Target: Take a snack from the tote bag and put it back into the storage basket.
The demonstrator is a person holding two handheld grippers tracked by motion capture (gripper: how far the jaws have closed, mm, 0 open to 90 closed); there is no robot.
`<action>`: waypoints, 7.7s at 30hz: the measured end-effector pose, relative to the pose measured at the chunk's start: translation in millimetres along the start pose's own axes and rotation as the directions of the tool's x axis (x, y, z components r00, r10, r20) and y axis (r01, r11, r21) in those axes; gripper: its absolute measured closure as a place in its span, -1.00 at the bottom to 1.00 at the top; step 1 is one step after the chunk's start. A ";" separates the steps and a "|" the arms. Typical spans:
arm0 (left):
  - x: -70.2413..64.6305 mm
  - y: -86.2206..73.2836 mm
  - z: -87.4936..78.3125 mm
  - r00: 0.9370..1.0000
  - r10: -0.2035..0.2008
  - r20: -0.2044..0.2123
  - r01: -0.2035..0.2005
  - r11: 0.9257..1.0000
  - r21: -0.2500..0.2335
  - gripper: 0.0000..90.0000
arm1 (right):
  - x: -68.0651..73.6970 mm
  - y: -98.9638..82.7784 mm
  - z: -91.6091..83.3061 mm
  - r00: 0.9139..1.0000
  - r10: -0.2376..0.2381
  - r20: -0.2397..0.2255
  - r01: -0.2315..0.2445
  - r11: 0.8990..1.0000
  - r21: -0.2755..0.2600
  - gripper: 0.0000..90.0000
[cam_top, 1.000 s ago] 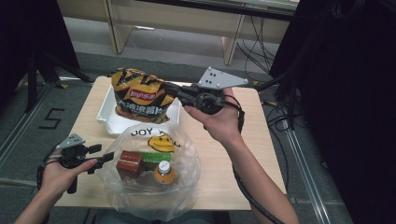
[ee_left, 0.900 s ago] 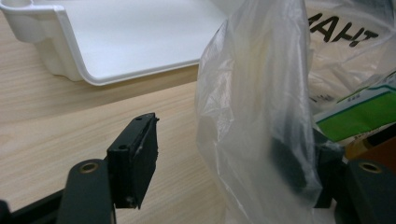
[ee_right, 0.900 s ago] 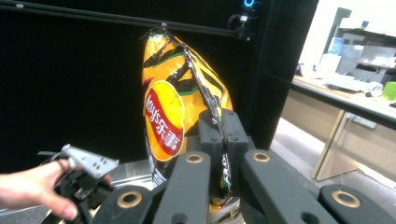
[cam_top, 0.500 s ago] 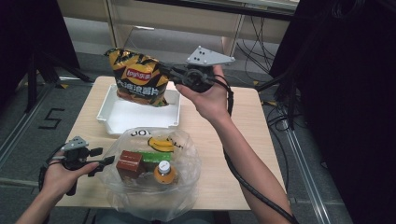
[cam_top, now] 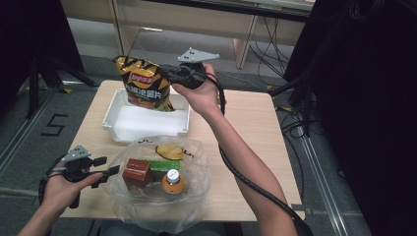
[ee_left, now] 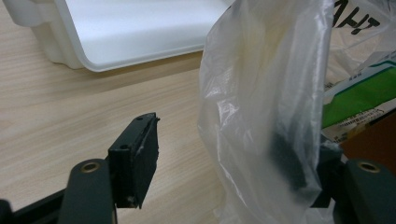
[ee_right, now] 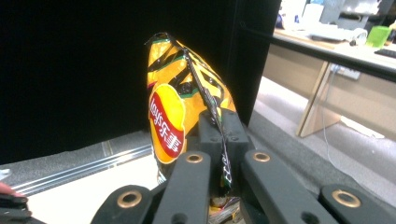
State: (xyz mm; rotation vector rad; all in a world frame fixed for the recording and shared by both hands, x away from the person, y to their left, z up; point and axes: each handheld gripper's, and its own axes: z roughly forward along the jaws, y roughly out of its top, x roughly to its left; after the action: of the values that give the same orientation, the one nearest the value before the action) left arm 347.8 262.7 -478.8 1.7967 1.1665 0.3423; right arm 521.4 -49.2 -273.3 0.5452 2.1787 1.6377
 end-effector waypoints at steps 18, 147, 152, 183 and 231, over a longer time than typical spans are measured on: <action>-0.2 -2.5 -0.4 1.000 0.012 0.001 -0.012 1.000 0.007 -0.27 | -20.0 -22.3 57.7 0.997 0.082 0.000 -0.082 0.993 0.089 1.00; 36.4 133.9 187.6 0.973 0.209 0.093 -0.227 0.933 0.279 0.99 | -5.2 -171.6 -142.9 0.953 0.160 0.259 -0.215 0.956 0.200 0.24; 33.3 137.0 199.1 0.969 0.226 0.095 -0.245 0.923 0.298 0.99 | -9.0 -171.3 -144.7 0.955 0.157 0.251 -0.211 0.955 0.206 0.24; 19.0 151.3 150.8 0.975 0.214 0.053 -0.219 0.969 0.114 0.57 | -3.3 -170.6 -145.0 0.958 0.169 0.232 -0.219 0.953 0.210 0.22; -57.7 133.2 -5.0 0.952 0.186 0.243 -0.178 0.982 -0.056 -0.04 | 33.5 -154.1 -131.2 0.984 0.160 0.082 -0.175 0.957 0.232 0.32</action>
State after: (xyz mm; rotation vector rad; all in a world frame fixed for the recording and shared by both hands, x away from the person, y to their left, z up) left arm 390.6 203.0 -353.6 1.8618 0.8189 0.2345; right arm 413.1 -179.5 -388.9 0.8592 2.3527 1.4232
